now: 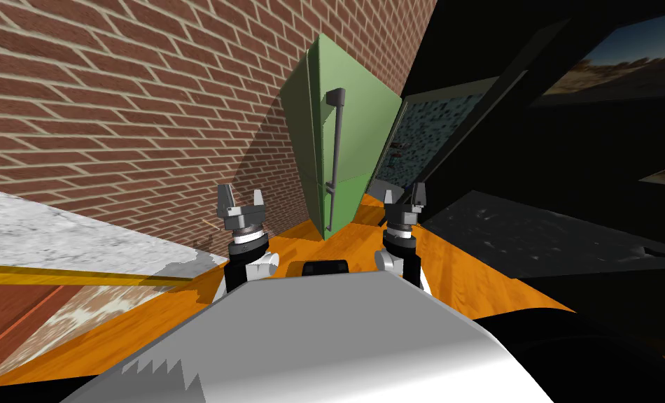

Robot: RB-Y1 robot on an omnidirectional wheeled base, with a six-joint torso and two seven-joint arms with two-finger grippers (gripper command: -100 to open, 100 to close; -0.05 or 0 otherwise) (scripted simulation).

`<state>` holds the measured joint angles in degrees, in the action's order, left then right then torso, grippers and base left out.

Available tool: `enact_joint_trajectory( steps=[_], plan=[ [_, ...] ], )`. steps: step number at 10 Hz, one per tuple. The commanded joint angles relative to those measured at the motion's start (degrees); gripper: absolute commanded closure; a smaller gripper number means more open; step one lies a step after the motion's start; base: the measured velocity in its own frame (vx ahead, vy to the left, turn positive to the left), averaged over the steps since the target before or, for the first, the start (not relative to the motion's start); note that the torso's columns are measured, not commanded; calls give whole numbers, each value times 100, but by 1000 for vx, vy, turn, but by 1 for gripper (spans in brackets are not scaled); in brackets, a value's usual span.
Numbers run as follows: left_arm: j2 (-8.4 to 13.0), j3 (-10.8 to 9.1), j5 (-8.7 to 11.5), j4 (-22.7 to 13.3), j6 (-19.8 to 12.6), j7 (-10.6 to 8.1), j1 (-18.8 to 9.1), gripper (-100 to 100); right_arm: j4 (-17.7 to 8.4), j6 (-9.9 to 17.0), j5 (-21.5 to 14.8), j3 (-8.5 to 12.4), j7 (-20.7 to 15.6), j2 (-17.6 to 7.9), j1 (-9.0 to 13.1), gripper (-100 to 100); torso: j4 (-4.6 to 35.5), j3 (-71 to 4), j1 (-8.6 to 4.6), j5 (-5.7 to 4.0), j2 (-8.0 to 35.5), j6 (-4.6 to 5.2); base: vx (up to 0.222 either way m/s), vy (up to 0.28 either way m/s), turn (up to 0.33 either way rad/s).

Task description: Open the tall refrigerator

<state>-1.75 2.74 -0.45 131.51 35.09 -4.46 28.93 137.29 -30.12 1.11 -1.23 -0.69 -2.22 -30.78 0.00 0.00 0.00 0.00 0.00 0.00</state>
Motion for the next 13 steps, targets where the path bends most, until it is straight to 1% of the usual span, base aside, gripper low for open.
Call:
enact_joint_trajectory(
  steps=[1,3,9,10,11,13],
  plan=[
    [0,0,0,0,0,0,0,0,0,0,0,0,0,0,0,0,235,-467,0,0,232,0,0,0,0],
    [0,0,0,1,0,0,0,0,1,0,0,0,0,0,0,0,1006,-2014,0,0,1003,0,0,0,0],
    [0,0,0,2,1,0,0,0,2,-1,0,0,0,0,0,0,3537,-7073,0,0,3539,0,0,0,0],
    [0,0,0,2,1,0,0,0,37,26,-86,101,-226,-208,-70,-100,3960,-7919,0,0,3962,0,-2,2,102],
    [0,0,0,0,0,0,0,0,57,44,-142,167,-375,-288,-116,-100,4150,-8312,0,0,4157,-1,-14,-1,117],
    [0,0,0,-1,0,0,0,0,102,92,-290,340,-703,-417,-235,-100,4223,-8448,0,0,4227,0,-24,-1,110]
  ],
)
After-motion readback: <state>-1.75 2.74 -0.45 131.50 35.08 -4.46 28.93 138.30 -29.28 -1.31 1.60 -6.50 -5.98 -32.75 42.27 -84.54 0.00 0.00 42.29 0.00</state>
